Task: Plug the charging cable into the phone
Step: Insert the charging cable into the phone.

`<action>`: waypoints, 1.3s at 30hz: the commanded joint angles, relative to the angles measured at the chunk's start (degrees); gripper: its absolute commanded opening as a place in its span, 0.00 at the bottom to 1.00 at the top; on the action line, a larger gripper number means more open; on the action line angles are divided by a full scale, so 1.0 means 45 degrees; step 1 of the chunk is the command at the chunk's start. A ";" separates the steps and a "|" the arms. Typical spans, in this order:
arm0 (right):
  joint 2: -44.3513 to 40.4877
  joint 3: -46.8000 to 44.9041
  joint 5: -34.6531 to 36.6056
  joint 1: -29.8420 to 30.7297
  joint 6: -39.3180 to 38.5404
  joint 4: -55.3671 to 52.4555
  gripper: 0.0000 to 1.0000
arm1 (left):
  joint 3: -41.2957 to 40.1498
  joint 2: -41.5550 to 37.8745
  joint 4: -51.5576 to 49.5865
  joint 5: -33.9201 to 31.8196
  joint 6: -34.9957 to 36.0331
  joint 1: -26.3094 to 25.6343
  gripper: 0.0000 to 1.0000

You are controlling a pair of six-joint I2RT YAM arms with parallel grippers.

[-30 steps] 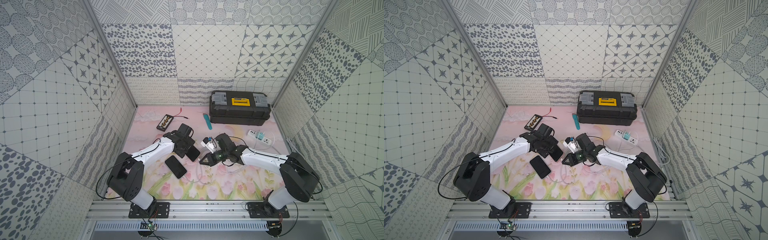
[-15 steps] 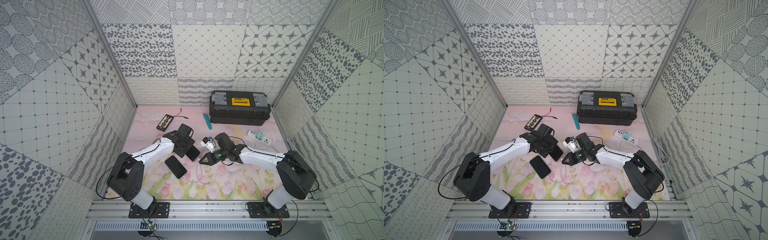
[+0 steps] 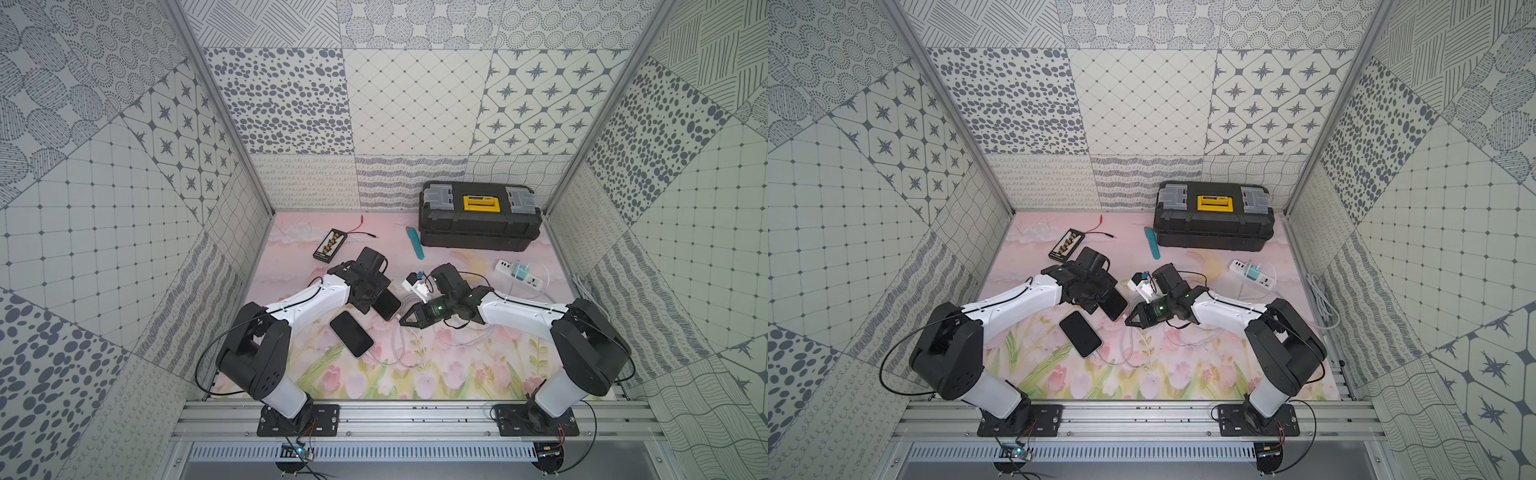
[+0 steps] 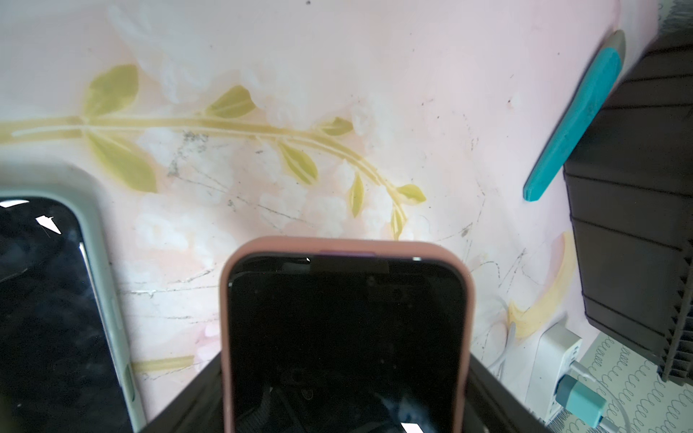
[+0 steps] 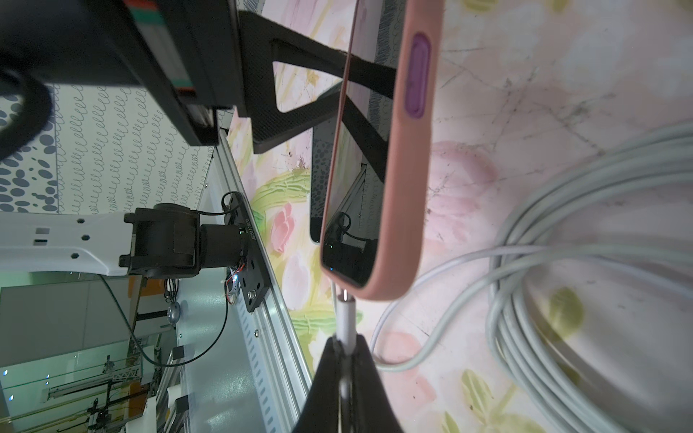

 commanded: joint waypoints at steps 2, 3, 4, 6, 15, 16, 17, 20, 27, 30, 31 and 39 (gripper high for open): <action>0.0019 0.0267 0.0748 -0.0353 0.0091 0.0803 0.00 | 0.0135 -0.0069 -0.0588 0.1056 0.0277 -0.0273 0.00; 0.0004 0.0244 0.0772 -0.0373 0.0125 0.0815 0.00 | 0.0119 -0.0071 -0.0572 0.1075 0.0278 -0.0273 0.00; 0.0027 0.0263 0.0749 -0.0373 0.0132 0.0809 0.00 | 0.0125 -0.0062 -0.0543 0.1097 0.0273 -0.0273 0.00; 0.0077 0.0317 0.0778 -0.0362 0.0176 0.0811 0.00 | 0.0130 -0.0038 -0.0509 0.1162 0.0285 -0.0273 0.00; 0.0374 0.0551 0.1150 -0.0412 0.0608 0.0809 0.00 | 0.0064 0.0096 -0.0681 0.0980 0.0240 -0.0353 0.00; 0.0434 0.0599 0.1121 -0.0400 0.0610 0.0809 0.00 | 0.0032 0.0113 -0.0642 0.0997 0.0219 -0.0342 0.00; 0.0466 0.0630 0.1136 -0.0413 0.0615 0.0804 0.00 | 0.0019 0.0145 -0.0608 0.1007 0.0205 -0.0367 0.00; 0.0510 0.0665 0.1266 -0.0414 0.0593 0.0809 0.00 | 0.0031 0.0212 -0.0604 0.1066 0.0185 -0.0371 0.00; 0.0860 0.0941 0.1293 -0.0422 0.0359 0.0808 0.00 | 0.0037 0.0231 -0.0577 0.1159 0.0145 -0.0478 0.00; 0.1030 0.1107 0.1199 -0.0421 0.0285 0.0848 0.00 | 0.0010 0.0267 -0.0481 0.1293 0.0124 -0.0506 0.00; 0.1066 0.1138 0.1188 -0.0433 0.0257 0.0872 0.00 | -0.0001 0.0286 -0.0456 0.1319 0.0122 -0.0507 0.00; 0.1099 0.1089 0.1116 -0.0456 0.0289 0.1249 0.00 | 0.0077 0.0518 -0.0584 0.1486 0.0065 -0.0505 0.00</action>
